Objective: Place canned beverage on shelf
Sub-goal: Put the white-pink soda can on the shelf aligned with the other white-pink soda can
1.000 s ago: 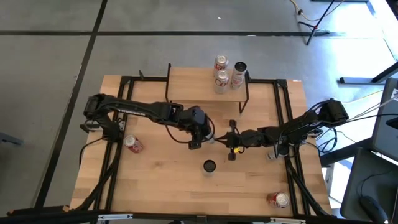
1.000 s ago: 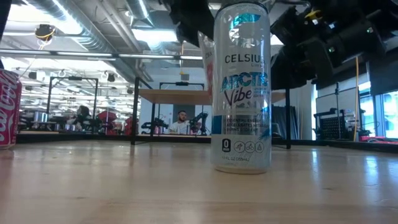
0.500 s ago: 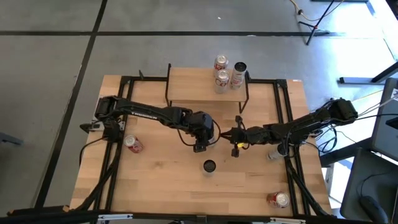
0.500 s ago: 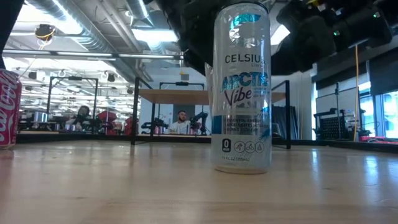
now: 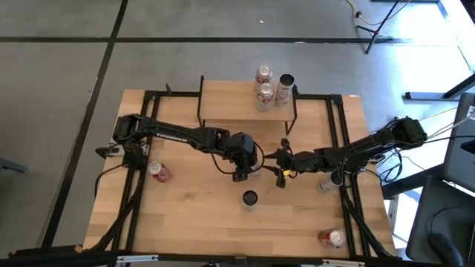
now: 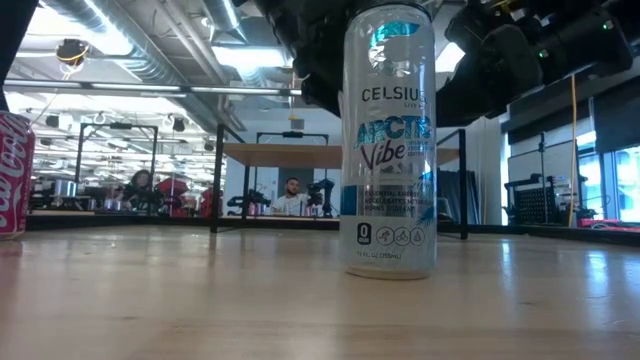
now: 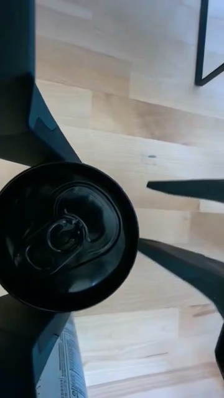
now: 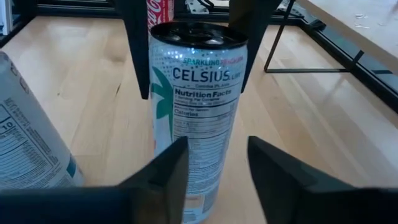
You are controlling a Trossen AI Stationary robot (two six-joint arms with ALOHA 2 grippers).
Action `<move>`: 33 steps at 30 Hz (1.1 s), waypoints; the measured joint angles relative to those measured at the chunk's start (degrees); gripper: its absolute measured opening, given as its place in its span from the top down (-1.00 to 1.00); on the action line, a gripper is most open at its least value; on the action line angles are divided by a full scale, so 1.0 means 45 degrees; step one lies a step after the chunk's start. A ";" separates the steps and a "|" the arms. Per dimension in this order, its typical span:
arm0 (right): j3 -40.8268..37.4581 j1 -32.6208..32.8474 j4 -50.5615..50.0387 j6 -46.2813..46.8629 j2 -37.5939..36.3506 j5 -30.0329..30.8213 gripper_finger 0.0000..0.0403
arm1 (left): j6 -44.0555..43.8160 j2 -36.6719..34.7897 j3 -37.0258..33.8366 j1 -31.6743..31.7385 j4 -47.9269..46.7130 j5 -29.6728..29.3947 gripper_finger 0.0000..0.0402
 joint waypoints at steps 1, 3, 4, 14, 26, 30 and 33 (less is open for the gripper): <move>0.0000 0.0000 0.0000 0.0000 0.0002 0.0005 0.14 | 0.0000 -0.0004 0.0000 0.0000 0.0003 0.0000 -0.27; 0.0000 0.0000 0.0000 0.0000 0.0002 0.0005 0.03 | 0.0000 -0.0004 0.0000 0.0000 0.0003 0.0000 -0.32; 0.0000 0.0000 0.0000 0.0000 -0.0001 0.0005 -0.02 | 0.0025 -0.0004 -0.0004 0.0000 0.0003 0.0000 -0.33; 0.0005 0.0000 -0.0050 -0.0162 -0.0007 0.0005 -0.20 | 0.0053 0.0605 -0.0015 0.0000 0.0386 -0.0005 -0.36; 0.0005 0.0000 -0.0010 0.0311 -0.0007 0.0204 -0.20 | -0.0176 0.0574 0.0041 -0.0093 0.0164 -0.0061 -0.38; 0.0005 0.0000 0.0008 0.0544 -0.0007 0.0201 -0.20 | -0.0636 0.0564 0.0465 -0.0126 -0.0379 0.0019 -0.45; 0.0005 0.0000 0.0010 0.1078 -0.0007 0.0201 -0.20 | -0.0632 0.0540 0.0826 -0.0183 -0.0837 -0.0202 -0.51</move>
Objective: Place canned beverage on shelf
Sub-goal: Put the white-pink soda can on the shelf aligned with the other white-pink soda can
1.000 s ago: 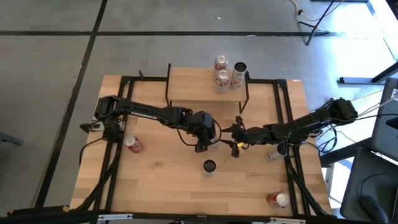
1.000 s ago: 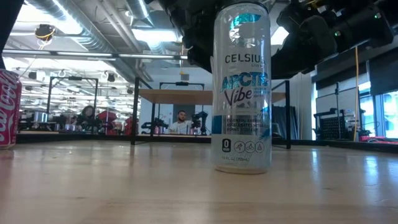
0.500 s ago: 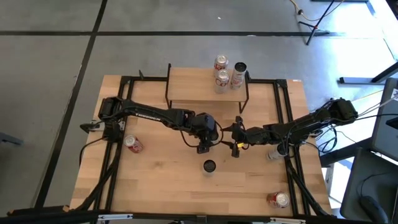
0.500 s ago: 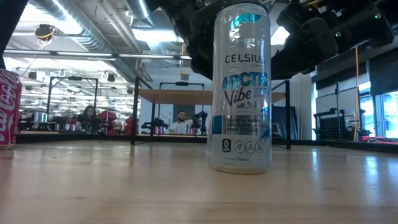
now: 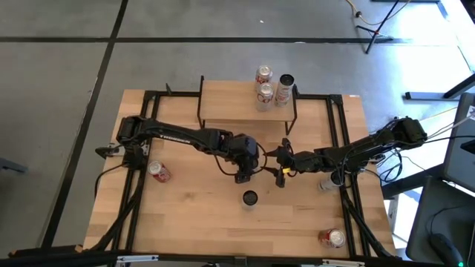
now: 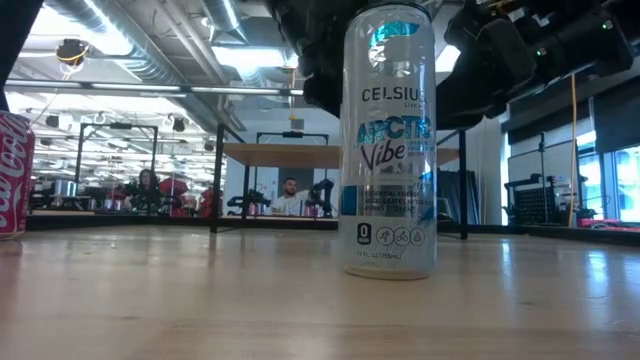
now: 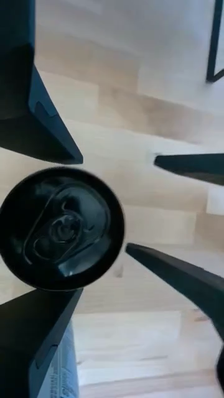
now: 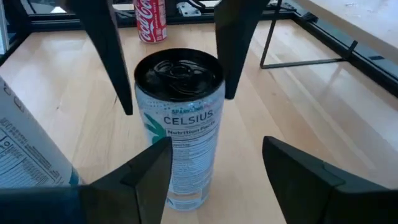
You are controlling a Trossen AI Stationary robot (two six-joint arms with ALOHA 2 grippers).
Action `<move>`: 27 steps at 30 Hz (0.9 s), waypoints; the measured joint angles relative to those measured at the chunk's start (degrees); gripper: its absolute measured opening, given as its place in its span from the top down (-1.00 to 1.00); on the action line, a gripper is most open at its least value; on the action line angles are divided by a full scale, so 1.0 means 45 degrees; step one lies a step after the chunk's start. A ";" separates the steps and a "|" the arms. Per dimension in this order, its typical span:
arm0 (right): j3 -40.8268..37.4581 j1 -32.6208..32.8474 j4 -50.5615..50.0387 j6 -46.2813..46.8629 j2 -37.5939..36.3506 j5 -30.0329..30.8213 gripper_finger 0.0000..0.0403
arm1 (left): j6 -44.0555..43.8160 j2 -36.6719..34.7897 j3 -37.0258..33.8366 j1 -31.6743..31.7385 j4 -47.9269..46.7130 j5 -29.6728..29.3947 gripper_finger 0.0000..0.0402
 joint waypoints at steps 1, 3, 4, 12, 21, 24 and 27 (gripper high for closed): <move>0.0000 0.0000 -0.0001 0.0000 0.0000 -0.0004 -0.20 | 0.0002 0.0002 0.0175 -0.0045 -0.0182 -0.0155 -0.53; 0.0000 0.0000 0.0024 0.0000 0.0000 -0.0096 -0.20 | 0.0148 0.0005 0.0627 -0.0137 -0.0650 -0.0570 -0.56; 0.0000 0.0000 0.0111 0.0000 0.0000 -0.0081 -0.20 | 0.0310 0.0000 0.0855 -0.0206 -0.0875 -0.0752 -0.57; 0.0000 0.0000 0.0843 -0.0726 0.0000 0.0134 -0.20 | 0.0354 -0.1228 0.0176 -0.1069 -0.1936 -0.1198 -0.58; 0.0332 0.0000 0.1347 -0.0120 0.0000 0.0449 -0.20 | -0.0736 -0.5673 -0.6233 -0.2124 0.2486 -0.2906 -0.58; 0.1206 -0.0076 0.0476 -0.0060 0.0051 -0.0340 -0.28 | -0.0439 -0.7196 -0.8536 -0.2177 0.5115 -0.2853 -0.58; 0.2394 -0.0195 -0.0939 0.0016 0.0427 -0.0611 -0.46 | 0.0282 -0.8369 -1.0447 -0.1940 0.8098 -0.2896 -0.58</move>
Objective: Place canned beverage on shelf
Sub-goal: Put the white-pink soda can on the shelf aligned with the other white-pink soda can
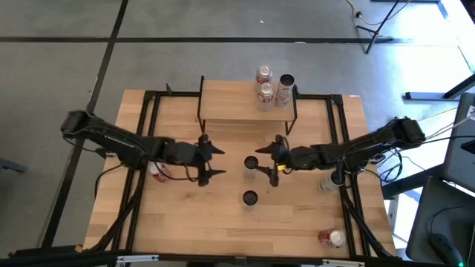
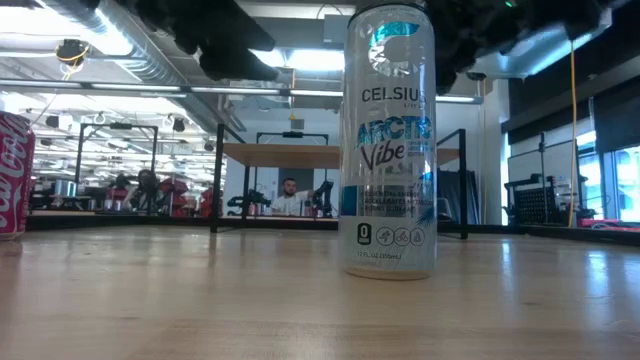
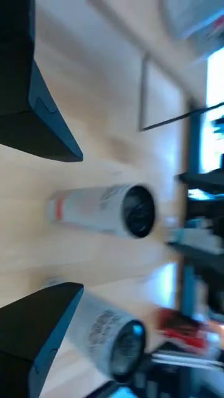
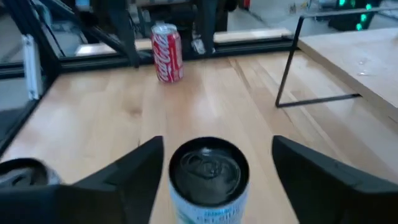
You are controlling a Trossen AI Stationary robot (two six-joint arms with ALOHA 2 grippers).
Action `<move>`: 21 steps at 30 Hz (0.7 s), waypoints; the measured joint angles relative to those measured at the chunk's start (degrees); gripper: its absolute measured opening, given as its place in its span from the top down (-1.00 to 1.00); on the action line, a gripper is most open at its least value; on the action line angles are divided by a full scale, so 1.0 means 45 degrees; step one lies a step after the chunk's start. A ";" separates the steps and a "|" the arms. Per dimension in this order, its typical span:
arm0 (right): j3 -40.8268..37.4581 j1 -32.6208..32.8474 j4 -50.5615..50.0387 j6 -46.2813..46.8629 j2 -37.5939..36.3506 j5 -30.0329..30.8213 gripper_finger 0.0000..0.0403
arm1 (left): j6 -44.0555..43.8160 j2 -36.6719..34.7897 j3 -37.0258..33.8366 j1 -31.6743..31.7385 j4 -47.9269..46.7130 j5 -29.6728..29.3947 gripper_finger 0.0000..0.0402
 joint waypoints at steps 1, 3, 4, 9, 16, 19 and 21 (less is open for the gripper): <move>0.0399 -0.0027 -0.0405 0.0013 0.0226 0.0250 -0.53 | 0.0223 -0.0231 -0.0578 0.0098 0.0943 0.0011 -0.58; 0.1040 -0.0052 -0.0903 0.0005 0.0625 0.0747 -0.67 | 0.0820 -0.0471 -0.1491 0.0337 0.2783 0.0290 -0.58; 0.1221 -0.0053 -0.1155 0.0012 0.0823 0.0742 -0.74 | 0.1122 -0.0505 -0.1837 0.0462 0.3642 0.0492 -0.58; 0.1894 -0.0061 -0.1508 0.0447 0.1767 0.0564 -0.96 | 0.1730 -0.0448 -0.2520 0.0907 0.6050 0.1341 -0.58; 0.1948 -0.0055 -0.2295 0.1295 0.2284 0.0290 -0.86 | 0.1637 -0.0442 -0.2541 0.0874 0.6312 0.1472 -0.58; 0.1943 -0.0058 -0.2335 0.1291 0.2592 0.0180 -0.84 | 0.1637 -0.0442 -0.2541 0.0889 0.6885 0.1487 -0.58; 0.1939 -0.0058 -0.2339 0.1228 0.2789 0.0181 -0.82 | 0.1641 -0.0442 -0.2541 0.0889 0.7418 0.1427 -0.58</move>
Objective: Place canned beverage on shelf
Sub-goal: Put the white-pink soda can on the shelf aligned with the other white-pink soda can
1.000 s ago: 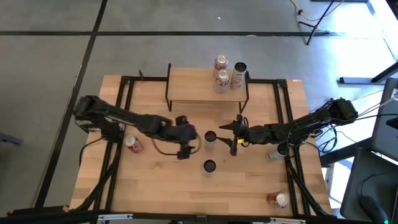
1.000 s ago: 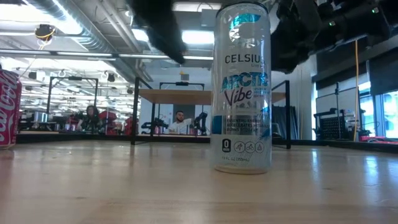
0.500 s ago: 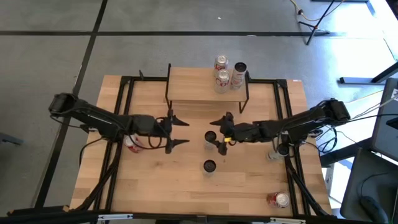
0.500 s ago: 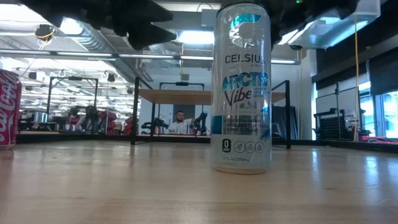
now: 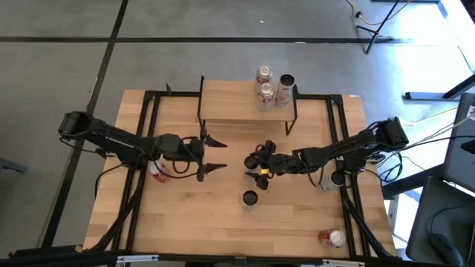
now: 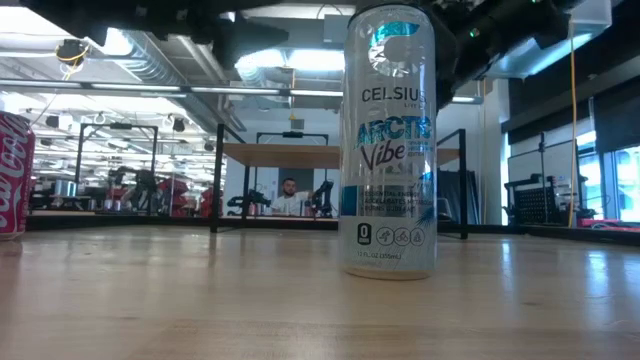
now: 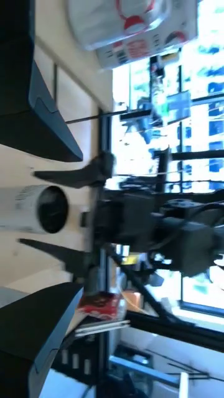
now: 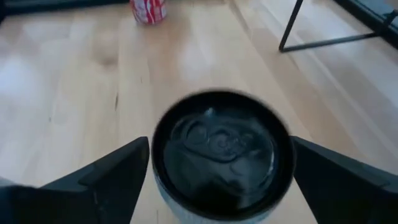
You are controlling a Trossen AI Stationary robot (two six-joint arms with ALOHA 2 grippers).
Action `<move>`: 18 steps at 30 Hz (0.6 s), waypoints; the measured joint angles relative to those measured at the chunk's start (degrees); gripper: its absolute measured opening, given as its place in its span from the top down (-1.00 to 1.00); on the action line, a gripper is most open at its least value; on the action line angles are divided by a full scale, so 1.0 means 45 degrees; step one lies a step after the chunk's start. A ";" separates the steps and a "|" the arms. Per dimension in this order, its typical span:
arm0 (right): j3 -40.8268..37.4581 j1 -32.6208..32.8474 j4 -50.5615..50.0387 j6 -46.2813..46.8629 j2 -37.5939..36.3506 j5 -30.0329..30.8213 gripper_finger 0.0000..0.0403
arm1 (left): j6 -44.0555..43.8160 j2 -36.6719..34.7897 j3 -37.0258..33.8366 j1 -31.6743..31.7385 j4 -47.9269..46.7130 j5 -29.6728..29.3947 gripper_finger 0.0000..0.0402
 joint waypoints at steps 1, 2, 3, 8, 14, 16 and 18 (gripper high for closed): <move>-0.0006 0.0000 0.0004 -0.0067 0.0063 0.0003 -0.80 | 0.0000 0.0000 0.0000 0.0000 0.0175 -0.0043 -0.58; -0.0006 0.0000 0.0077 -0.0207 0.0102 0.0017 -0.78 | 0.0000 0.0000 0.0000 0.0000 0.0285 -0.0095 -0.58; -0.0006 0.0000 0.0136 -0.0335 0.0117 0.0147 -0.74 | 0.0000 0.0000 0.0000 0.0000 0.0402 -0.0109 -0.58; -0.0006 0.0000 0.0050 -0.0727 0.0029 0.0752 -0.24 | -0.0010 0.0000 0.0005 -0.0015 0.0508 -0.0031 -0.58; -0.0035 0.0000 -0.0221 -0.1359 -0.0628 0.0679 -0.09 | -0.0010 0.0000 0.0005 -0.0252 0.0416 0.0001 -0.58; -0.0035 0.0000 -0.0592 -0.1582 -0.1254 0.0677 -0.09 | -0.0010 0.0000 0.0005 -0.0338 0.0336 0.0006 -0.58; -0.0030 -0.0105 -0.1059 -0.1724 -0.2000 0.0690 -0.09 | -0.0010 0.0004 0.0005 -0.0463 0.0184 0.0006 -0.58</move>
